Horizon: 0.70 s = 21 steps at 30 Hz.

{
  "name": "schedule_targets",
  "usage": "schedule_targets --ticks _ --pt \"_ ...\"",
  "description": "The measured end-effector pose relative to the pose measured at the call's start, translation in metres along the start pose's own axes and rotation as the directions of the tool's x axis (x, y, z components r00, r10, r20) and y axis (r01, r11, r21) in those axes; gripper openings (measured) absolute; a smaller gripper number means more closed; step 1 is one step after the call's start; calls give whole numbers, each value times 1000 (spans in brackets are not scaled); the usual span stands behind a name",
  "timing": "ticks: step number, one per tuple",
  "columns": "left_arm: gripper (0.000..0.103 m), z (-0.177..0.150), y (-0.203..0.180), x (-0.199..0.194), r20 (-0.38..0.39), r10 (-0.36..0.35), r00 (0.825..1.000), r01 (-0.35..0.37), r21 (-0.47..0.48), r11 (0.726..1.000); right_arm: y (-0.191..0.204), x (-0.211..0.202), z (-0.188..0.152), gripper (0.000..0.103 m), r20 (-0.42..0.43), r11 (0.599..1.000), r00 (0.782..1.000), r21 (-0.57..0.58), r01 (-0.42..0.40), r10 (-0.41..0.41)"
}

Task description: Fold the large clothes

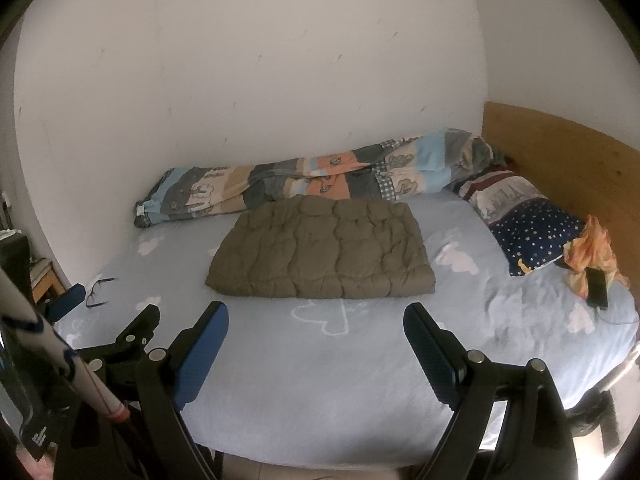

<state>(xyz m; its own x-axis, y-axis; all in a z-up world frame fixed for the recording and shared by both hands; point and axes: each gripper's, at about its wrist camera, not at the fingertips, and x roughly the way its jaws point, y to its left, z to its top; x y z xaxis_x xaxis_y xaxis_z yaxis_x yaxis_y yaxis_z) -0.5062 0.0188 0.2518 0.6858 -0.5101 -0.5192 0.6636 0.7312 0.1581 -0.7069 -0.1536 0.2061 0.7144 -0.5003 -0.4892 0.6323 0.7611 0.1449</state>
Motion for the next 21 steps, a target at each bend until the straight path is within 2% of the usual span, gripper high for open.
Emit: schedule_targets --ticks 21 --pt "103 -10 1 10 -19 11 1000 -11 -11 1000 7 6 -4 92 -19 1000 1000 -12 -6 5"
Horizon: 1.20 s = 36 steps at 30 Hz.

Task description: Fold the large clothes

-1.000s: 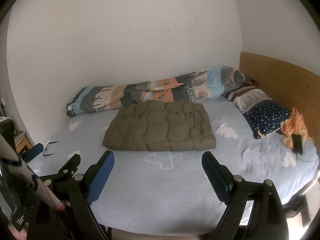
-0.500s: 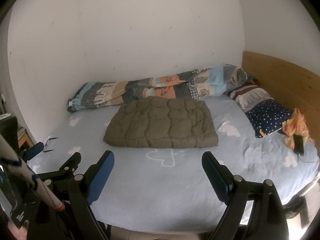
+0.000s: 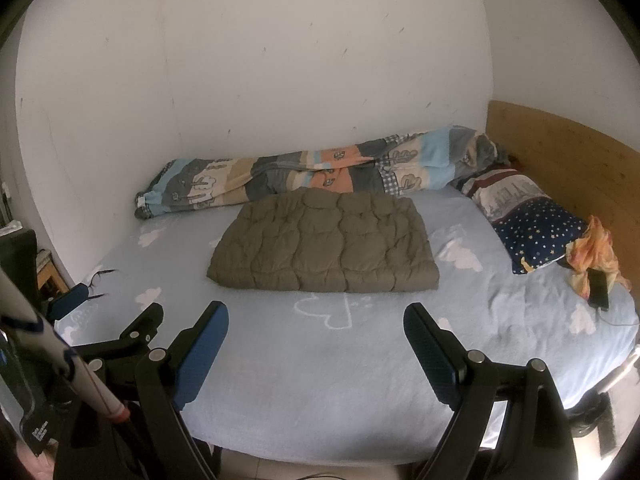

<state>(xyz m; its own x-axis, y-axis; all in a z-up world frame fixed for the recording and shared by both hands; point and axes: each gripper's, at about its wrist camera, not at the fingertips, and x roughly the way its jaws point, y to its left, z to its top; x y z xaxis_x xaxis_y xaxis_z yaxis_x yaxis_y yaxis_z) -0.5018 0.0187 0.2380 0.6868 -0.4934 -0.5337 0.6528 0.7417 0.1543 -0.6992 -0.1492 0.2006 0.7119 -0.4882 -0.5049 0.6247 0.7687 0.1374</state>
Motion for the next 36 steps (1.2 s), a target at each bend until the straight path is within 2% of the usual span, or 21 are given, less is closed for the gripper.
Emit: schedule_targets --ticks 36 --pt "103 -3 8 5 -20 12 1000 -13 -17 1000 1 14 -9 93 -44 999 999 -38 -9 7"
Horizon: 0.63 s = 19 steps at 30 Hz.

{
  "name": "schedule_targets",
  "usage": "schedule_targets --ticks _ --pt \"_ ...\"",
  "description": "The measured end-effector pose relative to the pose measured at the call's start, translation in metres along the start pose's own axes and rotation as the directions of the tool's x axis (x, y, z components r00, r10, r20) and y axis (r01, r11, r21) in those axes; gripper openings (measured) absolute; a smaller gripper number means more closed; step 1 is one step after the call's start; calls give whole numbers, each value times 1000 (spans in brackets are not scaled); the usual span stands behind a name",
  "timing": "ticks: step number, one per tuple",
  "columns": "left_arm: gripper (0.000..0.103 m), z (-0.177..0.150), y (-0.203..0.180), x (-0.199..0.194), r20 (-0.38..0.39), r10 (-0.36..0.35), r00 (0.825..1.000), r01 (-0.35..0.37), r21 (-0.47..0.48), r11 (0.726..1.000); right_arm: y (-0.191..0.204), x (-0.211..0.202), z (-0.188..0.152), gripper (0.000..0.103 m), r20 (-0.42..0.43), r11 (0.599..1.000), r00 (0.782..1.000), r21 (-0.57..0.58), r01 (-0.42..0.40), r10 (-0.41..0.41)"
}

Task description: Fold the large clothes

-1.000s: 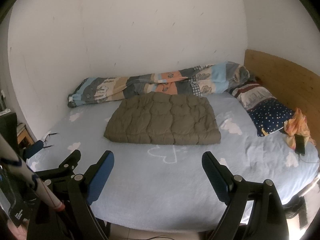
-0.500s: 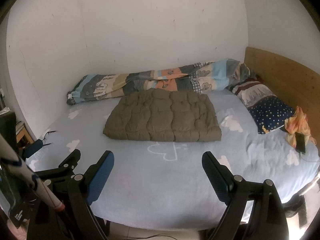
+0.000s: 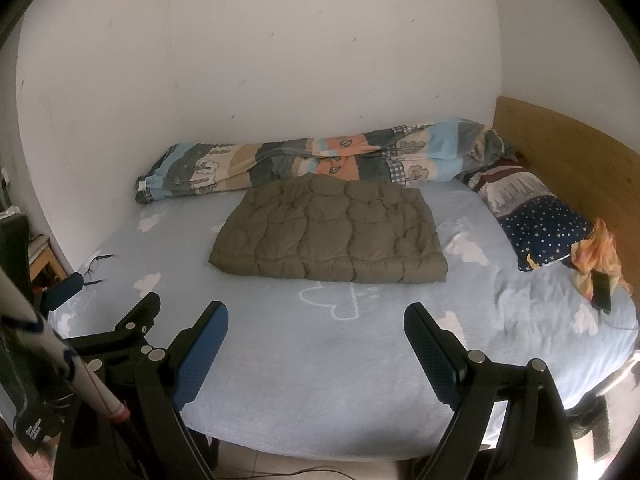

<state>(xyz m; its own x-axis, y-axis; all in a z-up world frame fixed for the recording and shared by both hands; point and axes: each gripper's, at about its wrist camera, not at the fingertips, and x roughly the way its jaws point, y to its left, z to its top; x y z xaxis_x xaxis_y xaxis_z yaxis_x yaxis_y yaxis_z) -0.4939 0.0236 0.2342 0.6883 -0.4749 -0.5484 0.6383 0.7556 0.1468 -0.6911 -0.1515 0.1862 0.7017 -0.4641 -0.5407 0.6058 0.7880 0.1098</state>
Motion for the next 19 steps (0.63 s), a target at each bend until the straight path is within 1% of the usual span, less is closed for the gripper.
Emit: schedule_targets --ticks 9,12,14,15,17,19 --pt "103 2 3 4 -2 -4 1000 4 -3 1000 5 6 1 93 -15 1000 1000 -20 -5 5" --pt "103 2 6 11 -25 -38 999 38 -15 999 7 10 1 93 -21 1000 1000 -20 -8 7" --pt "103 3 9 19 -50 -84 995 82 -33 996 6 13 2 93 -23 1000 1000 -18 -12 11" --pt "103 2 10 21 -54 -93 994 91 -40 995 6 15 2 93 -24 1000 1000 -17 -14 14" --pt "103 0 14 26 -55 -74 996 70 -68 995 4 21 1 93 -33 1000 999 -13 -19 18" --pt "103 0 14 35 -70 -79 994 75 -60 995 1 27 1 93 -41 1000 999 -8 -26 26"
